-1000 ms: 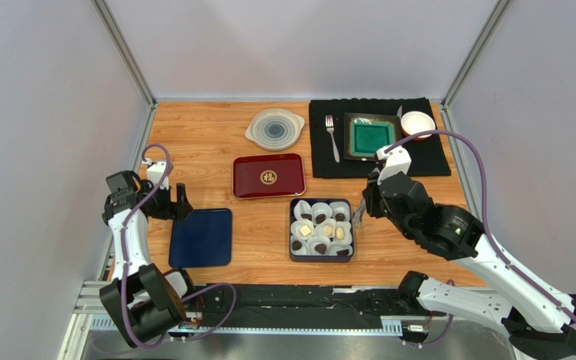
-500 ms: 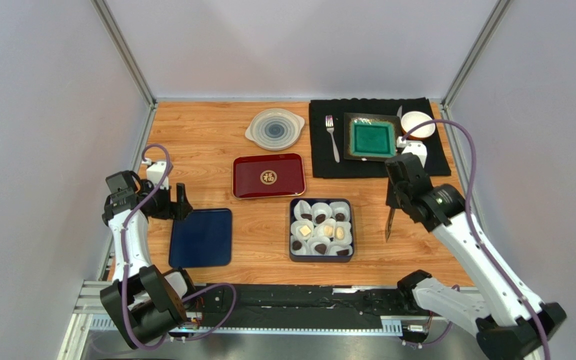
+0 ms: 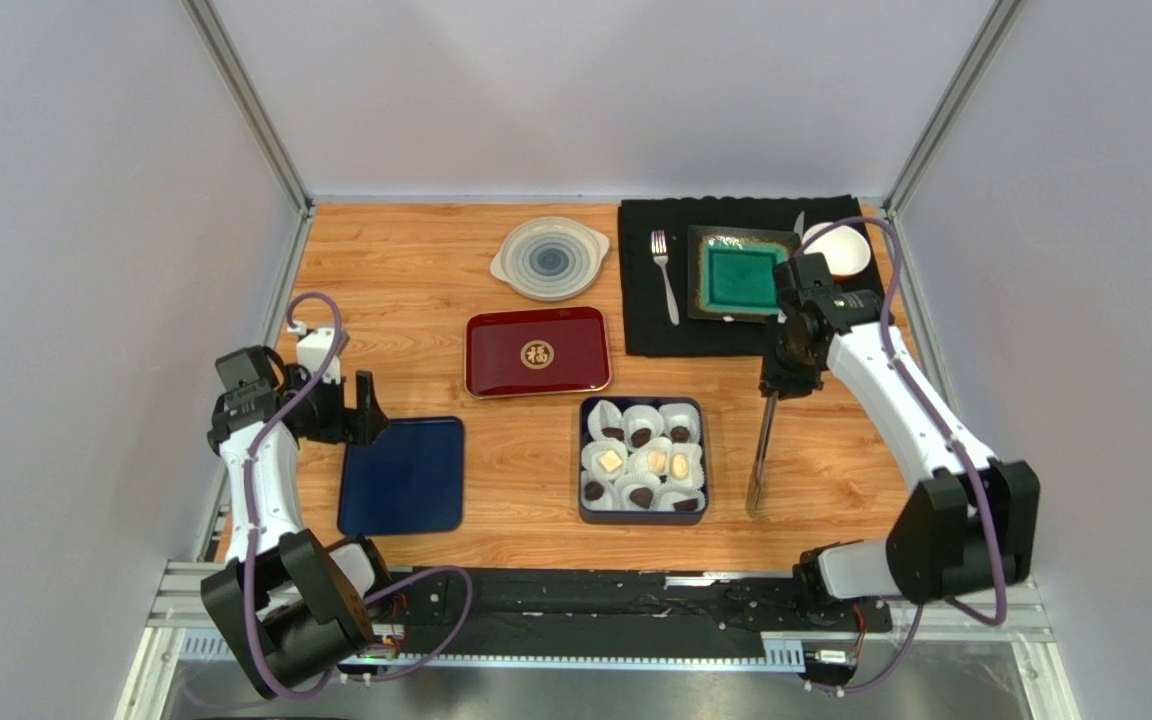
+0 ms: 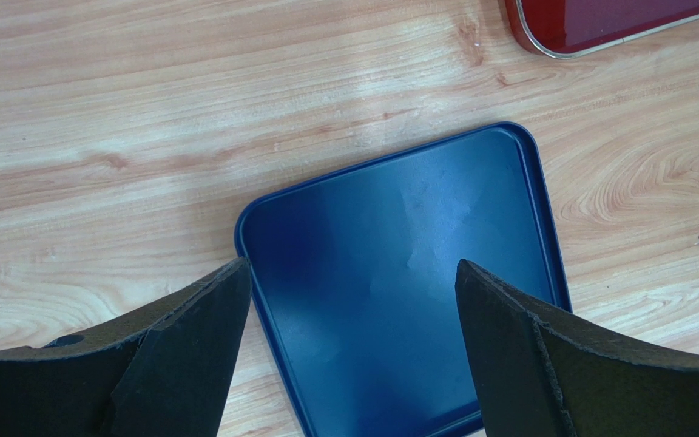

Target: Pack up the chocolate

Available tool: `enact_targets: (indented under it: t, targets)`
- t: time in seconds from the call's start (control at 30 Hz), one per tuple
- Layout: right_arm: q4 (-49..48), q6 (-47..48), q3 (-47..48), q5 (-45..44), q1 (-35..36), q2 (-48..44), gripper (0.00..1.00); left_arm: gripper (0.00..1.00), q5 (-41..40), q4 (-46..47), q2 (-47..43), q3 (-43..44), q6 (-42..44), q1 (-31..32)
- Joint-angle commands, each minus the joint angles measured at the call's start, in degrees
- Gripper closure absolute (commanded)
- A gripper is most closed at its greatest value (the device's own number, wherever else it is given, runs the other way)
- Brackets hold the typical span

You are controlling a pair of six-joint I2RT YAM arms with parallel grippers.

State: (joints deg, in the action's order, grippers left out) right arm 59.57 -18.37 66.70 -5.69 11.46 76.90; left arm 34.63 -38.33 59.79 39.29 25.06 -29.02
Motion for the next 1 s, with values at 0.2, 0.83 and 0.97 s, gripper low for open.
enact_targets:
  t: [0.2, 0.83, 0.97]
  targets:
    - [-0.07, -2.63, 5.46, 4.73, -2.15, 14.84, 0.92, 0.09, 0.09, 3.96, 3.48, -0.53, 6.84, -0.6]
    - [-3.5, -5.1, 1.51, 1.39, -3.2, 13.8, 0.31, 0.15, -13.1, 14.51, 9.82, -7.21, 6.58, -0.69]
    - [-3.58, -4.74, 0.54, 1.56, -3.2, 13.71, 0.02, 0.15, -12.92, 15.73, 9.82, -8.78, 6.93, -0.69]
